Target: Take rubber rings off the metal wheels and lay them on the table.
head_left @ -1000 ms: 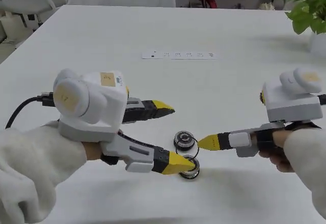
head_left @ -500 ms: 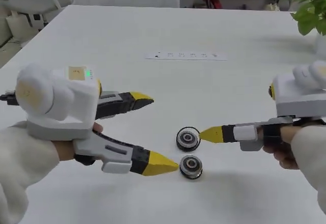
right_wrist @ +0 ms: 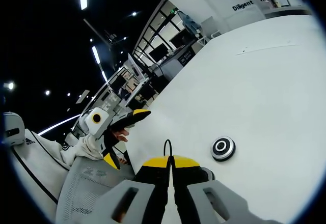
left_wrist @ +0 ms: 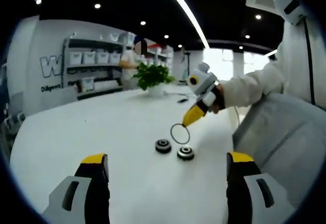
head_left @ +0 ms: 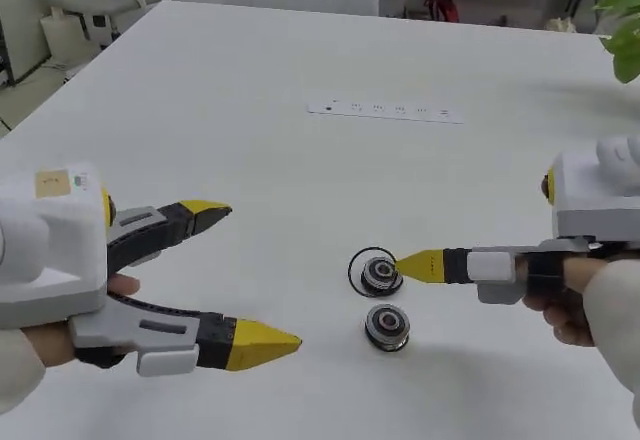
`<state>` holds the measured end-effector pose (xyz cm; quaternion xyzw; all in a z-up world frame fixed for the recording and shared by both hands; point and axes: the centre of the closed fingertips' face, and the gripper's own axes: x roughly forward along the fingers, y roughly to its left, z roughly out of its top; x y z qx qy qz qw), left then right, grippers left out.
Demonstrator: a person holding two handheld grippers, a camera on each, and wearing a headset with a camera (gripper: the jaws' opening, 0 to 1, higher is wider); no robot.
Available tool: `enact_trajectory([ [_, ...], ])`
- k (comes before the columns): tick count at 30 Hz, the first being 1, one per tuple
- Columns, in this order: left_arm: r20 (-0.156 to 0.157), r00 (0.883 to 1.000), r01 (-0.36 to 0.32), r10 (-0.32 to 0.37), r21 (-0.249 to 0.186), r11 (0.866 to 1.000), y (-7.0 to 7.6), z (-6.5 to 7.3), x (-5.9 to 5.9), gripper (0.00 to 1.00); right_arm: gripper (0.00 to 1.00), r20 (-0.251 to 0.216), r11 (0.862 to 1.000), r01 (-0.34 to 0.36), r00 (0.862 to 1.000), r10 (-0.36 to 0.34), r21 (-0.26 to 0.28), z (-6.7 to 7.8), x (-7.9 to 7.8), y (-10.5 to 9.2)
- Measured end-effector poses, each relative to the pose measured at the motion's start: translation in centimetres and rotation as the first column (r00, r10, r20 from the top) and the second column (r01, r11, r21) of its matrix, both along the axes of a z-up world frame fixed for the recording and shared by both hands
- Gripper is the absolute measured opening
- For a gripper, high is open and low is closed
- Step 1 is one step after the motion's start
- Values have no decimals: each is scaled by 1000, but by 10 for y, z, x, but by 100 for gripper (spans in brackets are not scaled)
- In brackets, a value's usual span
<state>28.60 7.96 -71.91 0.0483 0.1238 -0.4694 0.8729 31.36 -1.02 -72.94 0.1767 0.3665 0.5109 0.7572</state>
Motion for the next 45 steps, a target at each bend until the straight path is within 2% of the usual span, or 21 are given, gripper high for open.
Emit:
enact_trajectory([
  [3, -3, 1000, 15, -15, 18, 1000, -2, -3, -3, 98, 0, 1, 1000, -16, 1000, 16, 5, 1, -4, 7],
  [9, -10, 1000, 22, -22, 14, 1000, -4, -5, -4, 98, 0, 8, 999, -54, 999, 54, 4, 1, -13, 20],
  [15, -21, 999, 41, -40, 27, 999, -7, -10, -7, 97, 0, 9, 996, -86, 996, 86, -27, -7, -21, 30],
  [25, -32, 998, 48, -47, 23, 999, -8, -12, -9, 98, 0, -11, 988, -129, 992, 129, -82, -27, -33, 39],
  [29, -36, 998, 51, -50, 24, 998, -9, -13, -10, 98, 0, -14, 987, -130, 992, 129, -96, -34, -34, 41],
  [36, -47, 997, 60, -59, 31, 998, -10, -16, -12, 97, 0, -7, 979, -135, 991, 136, -156, -51, -36, 39],
  [41, -47, 997, 58, -56, 41, 997, -9, -18, -11, 97, 0, 19, 976, -110, 993, 116, -187, -57, -29, 34],
  [45, -48, 997, 63, -61, 47, 997, -10, -19, -12, 96, 0, 24, 978, -92, 995, 98, -188, -60, -23, 31],
])
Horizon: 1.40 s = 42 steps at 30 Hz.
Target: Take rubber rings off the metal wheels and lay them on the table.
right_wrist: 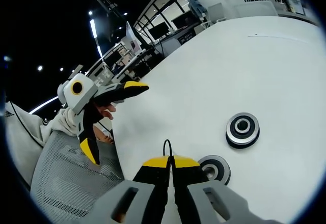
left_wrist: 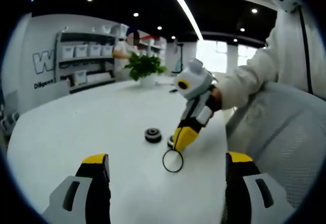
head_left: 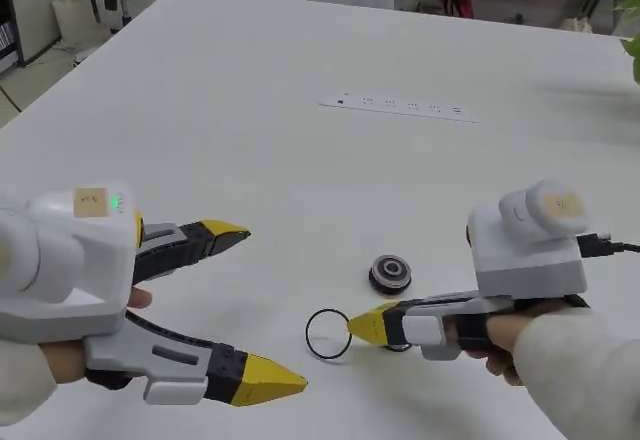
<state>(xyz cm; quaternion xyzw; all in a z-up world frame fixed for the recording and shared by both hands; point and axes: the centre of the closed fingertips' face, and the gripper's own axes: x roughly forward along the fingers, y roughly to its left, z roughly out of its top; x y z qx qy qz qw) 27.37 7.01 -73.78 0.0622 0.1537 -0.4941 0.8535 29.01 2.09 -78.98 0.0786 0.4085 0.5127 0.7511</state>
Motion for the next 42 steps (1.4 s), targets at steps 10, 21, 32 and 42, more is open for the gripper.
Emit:
enact_trajectory([
  [10, -8, 1000, 12, -12, 5, 1000, -2, -2, -1, 95, 0, 29, 1000, -10, 1000, 10, -17, -4, 3, 0],
  [21, -17, 1000, 15, -15, 11, 1000, -2, -4, -2, 95, 5, 47, 999, -40, 998, 41, -27, -5, 2, 2],
  [32, -21, 1000, 5, -4, 18, 1000, -1, -6, -1, 96, 10, 90, 998, -42, 995, 45, -39, 0, 10, 0],
  [42, -23, 1000, 4, -3, 17, 1000, -1, -6, -1, 96, 13, 142, 1000, -17, 990, 20, -24, 17, 19, -3],
])
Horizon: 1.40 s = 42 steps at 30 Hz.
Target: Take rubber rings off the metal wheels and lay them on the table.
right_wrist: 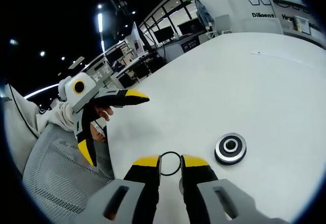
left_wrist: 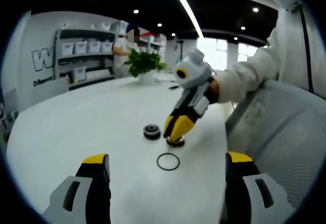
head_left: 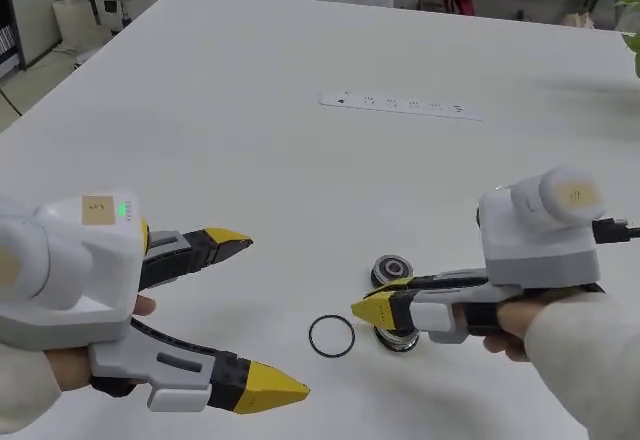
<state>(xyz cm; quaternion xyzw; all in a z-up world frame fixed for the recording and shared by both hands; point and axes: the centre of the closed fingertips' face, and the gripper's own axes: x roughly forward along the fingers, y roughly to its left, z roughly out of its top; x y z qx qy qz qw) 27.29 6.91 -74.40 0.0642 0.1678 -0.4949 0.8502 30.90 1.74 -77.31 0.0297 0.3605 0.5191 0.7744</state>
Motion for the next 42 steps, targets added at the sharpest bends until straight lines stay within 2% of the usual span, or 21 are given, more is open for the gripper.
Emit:
enact_trajectory([
  [14, -9, 1000, 4, -4, 4, 1000, 0, -2, -1, 95, 16, 120, 1000, 27, 992, -28, 8, 25, 22, -17],
  [20, -11, 1000, 4, -4, 4, 1000, 0, -2, -1, 95, 16, 157, 997, 61, 985, -66, 35, 40, 31, -26],
  [28, -16, 1000, -3, 3, -9, 1000, 0, -1, 0, 95, 17, 185, 992, 97, 977, -110, 78, 54, 39, -39],
  [30, -14, 1000, -1, 1, -6, 1000, 0, -1, 0, 95, 18, 180, 989, 111, 975, -128, 102, 57, 41, -43],
  [34, -15, 1000, 1, -1, -8, 1000, 0, 1, 1, 95, 18, 182, 984, 134, 971, -153, 114, 60, 45, -51],
  [35, -16, 1000, 1, -1, -12, 1000, -1, 2, 1, 95, 18, 181, 984, 138, 971, -158, 116, 61, 46, -53],
  [37, -18, 1000, 1, -2, -68, 998, -4, 14, 3, 95, 19, 177, 981, 146, 970, -167, 127, 62, 47, -55],
  [38, -15, 1000, -1, 0, -78, 997, -4, 17, 4, 94, 19, 176, 981, 148, 970, -169, 129, 62, 48, -56],
  [42, -5, 1000, -8, 7, -79, 997, -1, 26, 9, 95, 19, 173, 978, 161, 968, -183, 131, 61, 50, -61],
])
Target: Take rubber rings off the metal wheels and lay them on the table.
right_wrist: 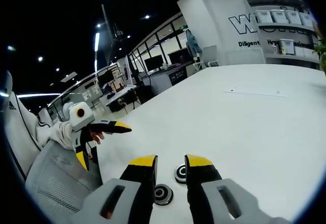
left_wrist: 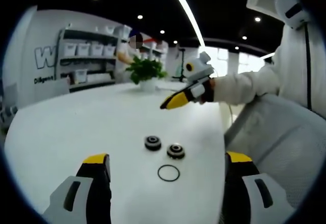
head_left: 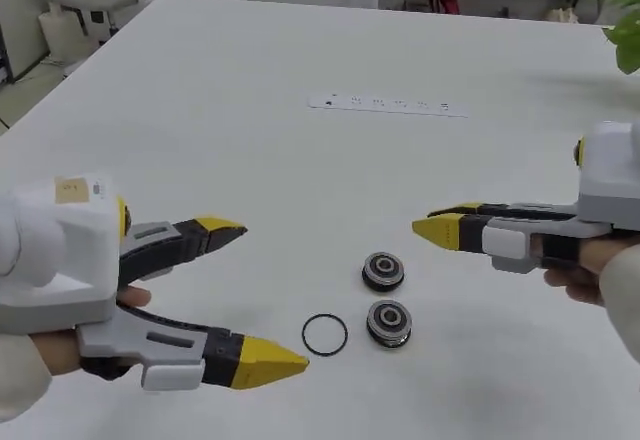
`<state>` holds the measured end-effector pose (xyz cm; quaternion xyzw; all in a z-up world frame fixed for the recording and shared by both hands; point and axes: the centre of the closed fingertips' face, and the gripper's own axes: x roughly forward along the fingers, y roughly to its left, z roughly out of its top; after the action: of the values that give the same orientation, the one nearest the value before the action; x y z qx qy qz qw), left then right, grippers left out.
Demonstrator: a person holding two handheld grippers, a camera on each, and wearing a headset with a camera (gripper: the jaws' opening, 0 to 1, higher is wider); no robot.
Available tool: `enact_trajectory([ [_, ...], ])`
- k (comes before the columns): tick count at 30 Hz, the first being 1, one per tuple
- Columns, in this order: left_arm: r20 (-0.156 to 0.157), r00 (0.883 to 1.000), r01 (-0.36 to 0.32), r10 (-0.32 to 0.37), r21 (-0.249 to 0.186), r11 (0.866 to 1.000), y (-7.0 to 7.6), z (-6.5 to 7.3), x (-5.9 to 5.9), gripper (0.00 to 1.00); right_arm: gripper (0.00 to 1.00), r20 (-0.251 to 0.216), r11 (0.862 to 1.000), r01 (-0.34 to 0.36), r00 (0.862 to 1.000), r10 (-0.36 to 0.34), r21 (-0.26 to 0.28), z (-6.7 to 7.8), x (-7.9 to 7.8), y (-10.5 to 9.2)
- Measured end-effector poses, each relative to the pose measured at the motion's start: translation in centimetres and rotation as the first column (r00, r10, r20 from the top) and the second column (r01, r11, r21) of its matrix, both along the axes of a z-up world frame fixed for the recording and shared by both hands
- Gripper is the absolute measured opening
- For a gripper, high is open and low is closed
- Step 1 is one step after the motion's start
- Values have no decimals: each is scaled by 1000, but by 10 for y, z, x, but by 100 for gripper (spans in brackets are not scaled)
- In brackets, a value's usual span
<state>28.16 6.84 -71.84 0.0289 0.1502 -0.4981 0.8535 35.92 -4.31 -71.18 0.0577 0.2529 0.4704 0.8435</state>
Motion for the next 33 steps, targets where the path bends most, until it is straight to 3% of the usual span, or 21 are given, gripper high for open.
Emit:
enact_trajectory([
  [4, 13, 1000, 14, -14, 4, 1000, 0, 8, 3, 95, 19, -8, 1000, 3, 1000, -3, 4, -2, 1, -2],
  [8, 26, 999, 36, -37, 48, 998, -1, 9, 7, 94, 19, -15, 1000, -4, 1000, 4, 4, -3, -1, -1],
  [13, 47, 998, 43, -45, 58, 997, -4, 21, 20, 93, 19, -18, 1000, -9, 1000, 9, 2, -4, -2, -1],
  [18, 62, 996, 59, -64, 80, 995, -16, 25, 32, 91, 19, -15, 1000, -5, 1000, 5, 4, -4, -1, -3],
  [24, 71, 989, 120, -130, 127, 985, -35, 25, 37, 90, 19, -18, 1000, 9, 1000, -8, 17, -3, 1, -7],
  [27, 78, 988, 125, -135, 121, 985, -42, 27, 40, 89, 19, -17, 1000, 12, 1000, -11, 16, -3, 2, -8],
  [30, 62, 988, 138, -144, 96, 986, -52, 30, 44, 88, 19, -22, 1000, 16, 1000, -15, 27, -2, 2, -9],
  [33, 66, 985, 150, -157, 101, 984, -62, 33, 48, 88, 19, -27, 1000, 17, 1000, -16, 25, -4, 3, -10],
])
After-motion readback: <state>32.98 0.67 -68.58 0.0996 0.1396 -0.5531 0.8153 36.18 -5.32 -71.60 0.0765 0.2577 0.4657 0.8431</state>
